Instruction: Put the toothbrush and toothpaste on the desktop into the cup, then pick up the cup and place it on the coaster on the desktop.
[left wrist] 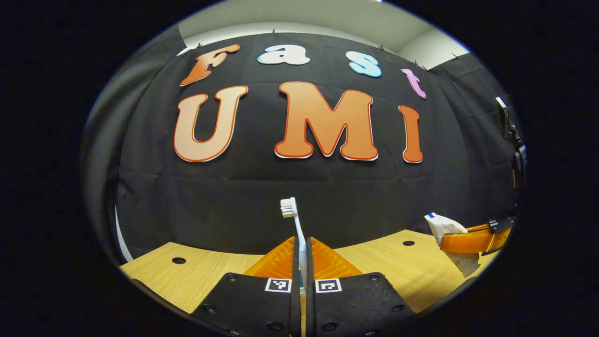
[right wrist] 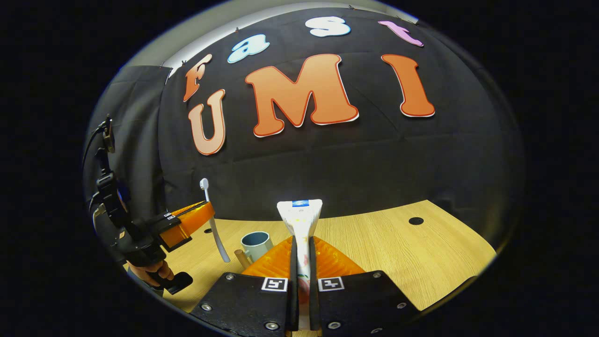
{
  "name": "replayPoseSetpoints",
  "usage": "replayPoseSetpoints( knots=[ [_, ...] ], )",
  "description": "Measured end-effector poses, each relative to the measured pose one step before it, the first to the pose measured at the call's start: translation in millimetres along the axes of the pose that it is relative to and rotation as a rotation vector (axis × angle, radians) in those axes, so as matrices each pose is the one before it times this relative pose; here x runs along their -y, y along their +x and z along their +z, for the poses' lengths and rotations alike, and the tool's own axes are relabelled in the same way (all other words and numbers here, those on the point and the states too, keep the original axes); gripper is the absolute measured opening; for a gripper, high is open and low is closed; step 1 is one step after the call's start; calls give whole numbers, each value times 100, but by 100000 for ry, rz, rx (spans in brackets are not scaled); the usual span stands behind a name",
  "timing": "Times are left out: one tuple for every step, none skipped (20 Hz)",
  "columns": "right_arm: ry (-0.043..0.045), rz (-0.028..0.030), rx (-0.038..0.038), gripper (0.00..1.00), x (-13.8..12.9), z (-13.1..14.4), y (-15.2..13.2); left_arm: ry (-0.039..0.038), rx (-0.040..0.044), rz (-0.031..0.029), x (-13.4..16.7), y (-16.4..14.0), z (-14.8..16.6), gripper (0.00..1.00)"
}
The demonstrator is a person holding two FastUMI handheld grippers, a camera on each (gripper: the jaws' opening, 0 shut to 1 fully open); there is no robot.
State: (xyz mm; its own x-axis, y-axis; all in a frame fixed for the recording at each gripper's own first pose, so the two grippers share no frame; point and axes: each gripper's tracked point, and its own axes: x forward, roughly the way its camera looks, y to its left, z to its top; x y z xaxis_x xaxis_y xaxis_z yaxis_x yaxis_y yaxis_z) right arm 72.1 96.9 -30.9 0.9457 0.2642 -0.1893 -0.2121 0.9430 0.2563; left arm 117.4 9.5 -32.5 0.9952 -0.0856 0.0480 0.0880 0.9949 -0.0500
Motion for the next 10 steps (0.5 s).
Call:
replayPoseSetpoints(
  knots=[
    [-82, -415, 263, 9, 82, 65, 443, -600, 723, -212, -45, 890, 262, 4],
    [-157, -421, -289, 9, 145, -71, 417, 183, 620, 356, -288, 786, 233, 4],
    [-141, -432, -348, 9, 88, -180, 391, -51, 1108, 168, -208, 750, 418, 4],
    [-38, -452, -424, 9, 179, -87, 427, -358, 1067, -10, -158, 858, 348, 4],
    [60, -471, -216, 9, 206, -2, 322, -254, 936, 194, -215, 862, 314, 4],
    [108, -405, -197, 9, 224, 26, 383, -59, 951, 279, -206, 691, 183, 4],
    [28, -369, -171, 9, 134, 38, 377, -109, 735, 353, -183, 713, 187, 4],
    [-123, -471, -117, 9, 162, 37, 267, -322, 604, 280, -230, 882, 19, 4],
    [-218, -486, -142, 9, 193, -24, 247, -386, -22, -36, 98, 697, -127, 4],
    [32, -454, 80, 9, 154, 88, 259, -493, -247, -164, 2, 503, -427, 4]
  ],
)
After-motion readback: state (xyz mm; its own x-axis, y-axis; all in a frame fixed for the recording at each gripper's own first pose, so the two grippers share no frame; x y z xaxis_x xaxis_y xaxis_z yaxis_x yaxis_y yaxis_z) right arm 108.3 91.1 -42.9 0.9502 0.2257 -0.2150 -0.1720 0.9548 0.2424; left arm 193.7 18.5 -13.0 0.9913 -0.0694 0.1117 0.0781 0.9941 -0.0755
